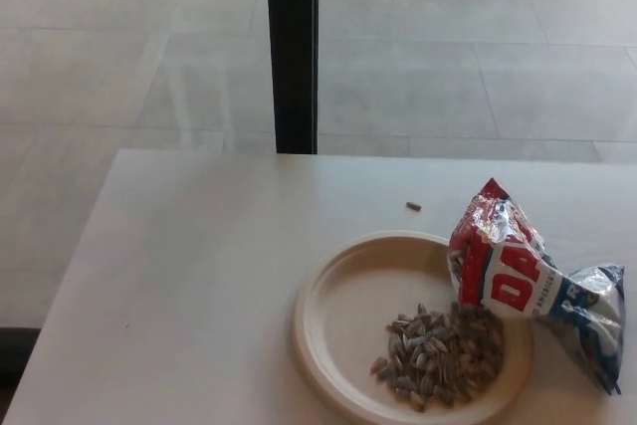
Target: The robot uses its right hand to pick up a bag of sunflower seeds kept in the middle of the desk and tilts it over a plate kept next to it to pour out a few seeds and then puts the bag of seeds back on the desk
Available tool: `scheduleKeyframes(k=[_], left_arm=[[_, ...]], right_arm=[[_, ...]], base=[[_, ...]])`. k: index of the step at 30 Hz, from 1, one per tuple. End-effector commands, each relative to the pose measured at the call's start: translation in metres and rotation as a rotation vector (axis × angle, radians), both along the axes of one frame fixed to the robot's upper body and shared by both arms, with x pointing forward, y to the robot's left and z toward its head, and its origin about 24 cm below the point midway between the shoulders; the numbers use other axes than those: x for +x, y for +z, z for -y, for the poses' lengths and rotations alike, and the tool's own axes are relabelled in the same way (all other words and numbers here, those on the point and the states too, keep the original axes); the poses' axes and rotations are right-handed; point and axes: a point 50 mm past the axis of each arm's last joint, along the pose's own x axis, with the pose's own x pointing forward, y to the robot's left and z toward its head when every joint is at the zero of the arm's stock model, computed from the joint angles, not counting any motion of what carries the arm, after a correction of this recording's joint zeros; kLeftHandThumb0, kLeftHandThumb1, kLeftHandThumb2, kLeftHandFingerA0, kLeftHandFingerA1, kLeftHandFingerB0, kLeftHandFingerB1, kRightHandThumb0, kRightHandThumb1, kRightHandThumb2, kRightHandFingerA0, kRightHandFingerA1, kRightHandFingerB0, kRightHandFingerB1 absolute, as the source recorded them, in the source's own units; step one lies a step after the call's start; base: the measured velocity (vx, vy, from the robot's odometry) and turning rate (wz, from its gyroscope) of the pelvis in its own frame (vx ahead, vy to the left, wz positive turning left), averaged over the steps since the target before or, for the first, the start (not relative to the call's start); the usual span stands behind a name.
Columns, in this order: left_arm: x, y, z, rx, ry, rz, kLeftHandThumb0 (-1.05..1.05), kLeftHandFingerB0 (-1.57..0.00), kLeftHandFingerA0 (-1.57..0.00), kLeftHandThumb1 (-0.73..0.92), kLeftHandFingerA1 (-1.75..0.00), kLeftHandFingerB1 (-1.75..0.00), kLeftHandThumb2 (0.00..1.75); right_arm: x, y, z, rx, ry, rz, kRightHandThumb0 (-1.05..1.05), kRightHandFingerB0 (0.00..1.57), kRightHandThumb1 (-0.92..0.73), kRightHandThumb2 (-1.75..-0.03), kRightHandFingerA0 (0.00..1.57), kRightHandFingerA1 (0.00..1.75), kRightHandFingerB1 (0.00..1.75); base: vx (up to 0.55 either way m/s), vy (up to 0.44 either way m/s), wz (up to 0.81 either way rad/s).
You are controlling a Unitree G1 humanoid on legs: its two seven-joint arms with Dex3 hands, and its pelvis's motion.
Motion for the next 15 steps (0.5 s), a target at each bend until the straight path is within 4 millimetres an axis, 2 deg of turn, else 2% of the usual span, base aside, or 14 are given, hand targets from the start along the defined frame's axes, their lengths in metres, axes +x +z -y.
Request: scheduleKeyframes(k=[1,2,3,4,5,7,9,10,12,14,15], left_arm=[[0.000,0.001,-0.002,-0.003,0.057,0.019,-0.66,-0.36,-0.34,0.65,-0.52,-0.36,0.61],[0.002,0.000,-0.002,-0.003,0.055,0.020,-0.67,-0.38,-0.38,0.64,-0.54,-0.37,0.60],[0.003,0.000,-0.001,-0.006,0.053,0.026,-0.66,-0.38,-0.38,0.64,-0.53,-0.37,0.60],[0.005,0.000,-0.001,-0.011,0.049,0.032,-0.66,-0.38,-0.37,0.64,-0.52,-0.36,0.60],[0.006,0.000,-0.001,-0.014,0.048,0.034,-0.66,-0.38,-0.37,0.64,-0.52,-0.36,0.60],[0.006,-0.002,0.001,-0.017,0.049,0.029,-0.67,-0.40,-0.39,0.65,-0.52,-0.36,0.60],[0.006,-0.002,0.001,-0.016,0.053,0.030,-0.67,-0.40,-0.40,0.65,-0.53,-0.37,0.60],[0.006,-0.002,0.001,-0.016,0.053,0.030,-0.67,-0.40,-0.40,0.65,-0.53,-0.37,0.60],[0.005,-0.001,0.000,-0.007,0.062,0.022,-0.66,-0.40,-0.41,0.65,-0.53,-0.36,0.60],[0.005,0.000,-0.001,-0.003,0.051,0.020,-0.66,-0.38,-0.40,0.66,-0.51,-0.36,0.61],[0.006,0.000,-0.001,-0.002,0.050,0.021,-0.69,-0.31,-0.35,0.52,-0.59,-0.49,0.91]], right_arm=[[-0.081,0.018,0.086,0.185,-0.336,0.177,-0.96,0.00,-0.55,-0.94,0.00,0.23,0.25],[-0.109,0.012,0.108,0.182,-0.478,0.176,-1.00,0.00,-0.58,-0.97,0.00,0.19,0.20],[-0.123,0.008,0.116,0.201,-0.529,0.194,-1.01,0.00,-0.59,-0.94,0.00,0.22,0.18],[-0.137,0.004,0.123,0.234,-0.597,0.216,-0.99,0.00,-0.59,-0.95,0.00,0.21,0.23],[-0.141,0.003,0.125,0.245,-0.617,0.223,-0.99,0.00,-0.59,-0.95,0.00,0.21,0.23],[-0.177,-0.009,0.135,0.303,-0.776,0.301,-1.05,0.00,-0.61,-0.94,0.00,0.21,0.12],[-0.198,-0.022,0.137,0.344,-0.859,0.340,-1.04,0.00,-0.59,-0.95,0.00,0.29,0.15],[-0.199,-0.022,0.138,0.347,-0.862,0.343,-1.04,0.00,-0.59,-0.95,0.00,0.29,0.15],[-0.221,-0.048,0.137,0.451,-1.003,0.390,-1.05,0.00,-0.61,-0.95,0.00,0.31,0.13],[-0.227,-0.059,0.136,0.507,-1.062,0.407,-1.05,0.00,-0.60,-0.96,0.00,0.32,0.12],[-0.229,-0.066,0.134,0.545,-1.106,0.439,-1.05,0.00,-0.60,-0.96,0.00,0.28,0.12]], base=[[0.00,0.000,0.00],[0.00,0.000,0.00],[0.00,0.000,0.00],[0.00,0.000,0.00],[0.00,0.000,0.00],[0.00,0.000,0.00],[0.00,0.000,0.00],[0.00,0.000,0.00],[0.00,0.000,0.00],[0.00,0.000,0.00],[0.00,0.000,0.00]])
